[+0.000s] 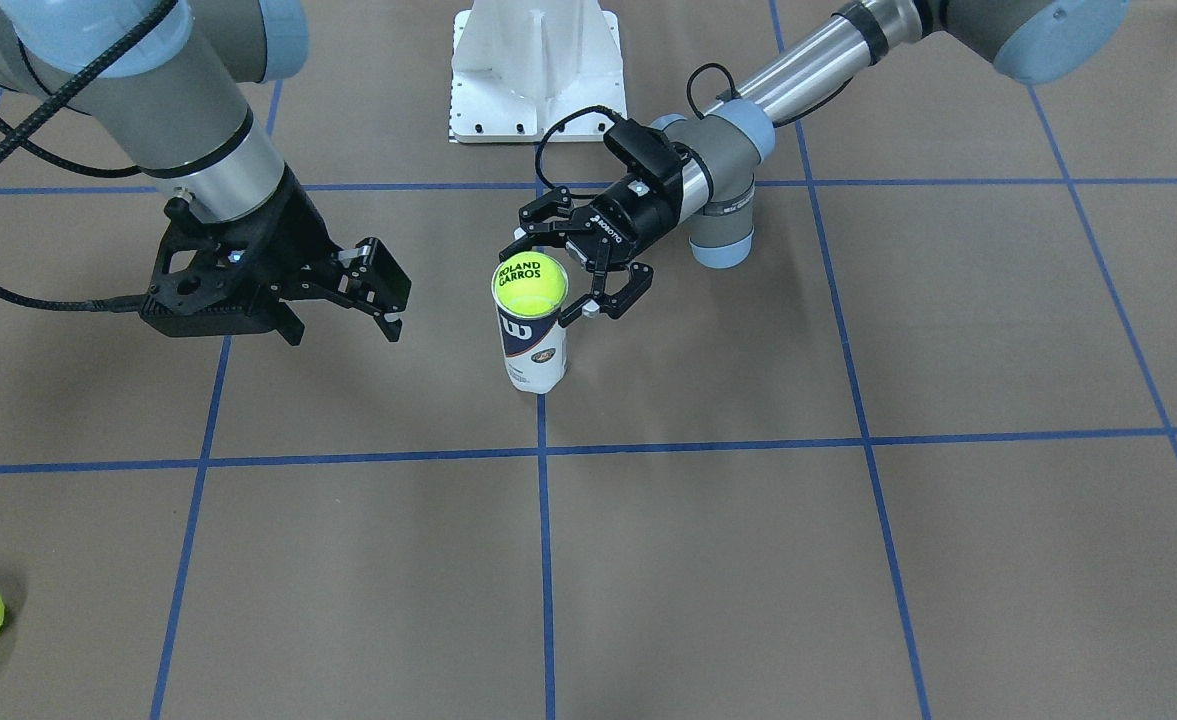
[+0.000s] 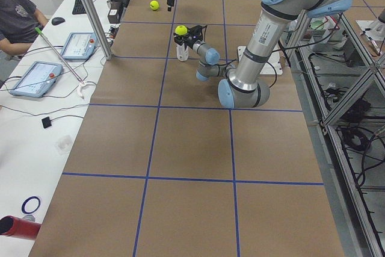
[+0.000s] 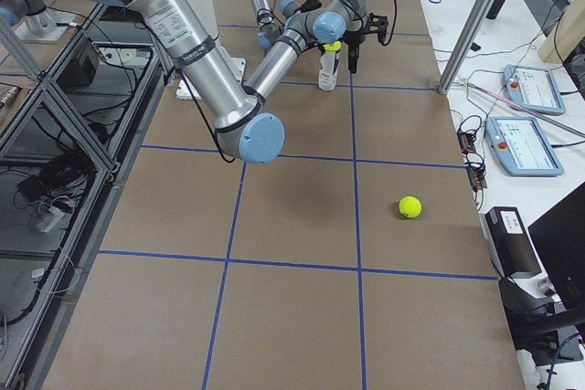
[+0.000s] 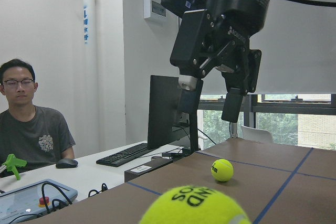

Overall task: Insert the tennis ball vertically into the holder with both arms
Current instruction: 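Open the right gripper and lift it away from the ball, then move the right gripper to the second yellow ball and grasp it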

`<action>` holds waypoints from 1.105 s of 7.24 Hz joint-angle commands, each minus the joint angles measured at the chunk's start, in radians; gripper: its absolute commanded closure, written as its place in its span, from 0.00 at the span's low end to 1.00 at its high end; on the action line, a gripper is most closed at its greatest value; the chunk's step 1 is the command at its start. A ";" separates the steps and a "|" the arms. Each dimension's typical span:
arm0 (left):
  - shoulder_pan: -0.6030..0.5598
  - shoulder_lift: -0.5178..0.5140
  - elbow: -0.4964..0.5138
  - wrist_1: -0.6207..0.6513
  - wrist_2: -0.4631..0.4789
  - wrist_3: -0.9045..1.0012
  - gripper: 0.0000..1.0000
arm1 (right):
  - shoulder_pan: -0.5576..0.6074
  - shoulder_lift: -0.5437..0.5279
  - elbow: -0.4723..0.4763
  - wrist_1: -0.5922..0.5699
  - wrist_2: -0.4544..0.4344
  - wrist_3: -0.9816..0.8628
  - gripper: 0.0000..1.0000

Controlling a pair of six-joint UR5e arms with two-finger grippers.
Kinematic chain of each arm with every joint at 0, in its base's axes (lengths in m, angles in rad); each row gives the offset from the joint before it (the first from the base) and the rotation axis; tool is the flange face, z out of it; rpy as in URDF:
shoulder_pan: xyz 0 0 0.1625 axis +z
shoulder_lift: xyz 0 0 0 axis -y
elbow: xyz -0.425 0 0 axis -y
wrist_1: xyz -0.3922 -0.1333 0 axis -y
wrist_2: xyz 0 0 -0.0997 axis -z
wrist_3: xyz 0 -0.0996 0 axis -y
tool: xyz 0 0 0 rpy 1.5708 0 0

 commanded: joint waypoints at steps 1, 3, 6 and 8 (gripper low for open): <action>-0.001 0.003 -0.026 -0.003 0.023 -0.005 0.01 | 0.005 -0.010 -0.002 0.001 0.000 -0.008 0.00; -0.001 0.021 -0.046 -0.005 0.028 -0.006 0.01 | 0.005 -0.010 0.000 0.001 0.000 -0.008 0.00; 0.000 0.063 -0.088 -0.007 0.026 -0.008 0.01 | 0.004 -0.008 -0.002 0.001 -0.002 -0.008 0.00; 0.002 0.066 -0.089 -0.007 0.026 -0.009 0.01 | 0.004 -0.010 -0.002 0.001 -0.002 -0.008 0.00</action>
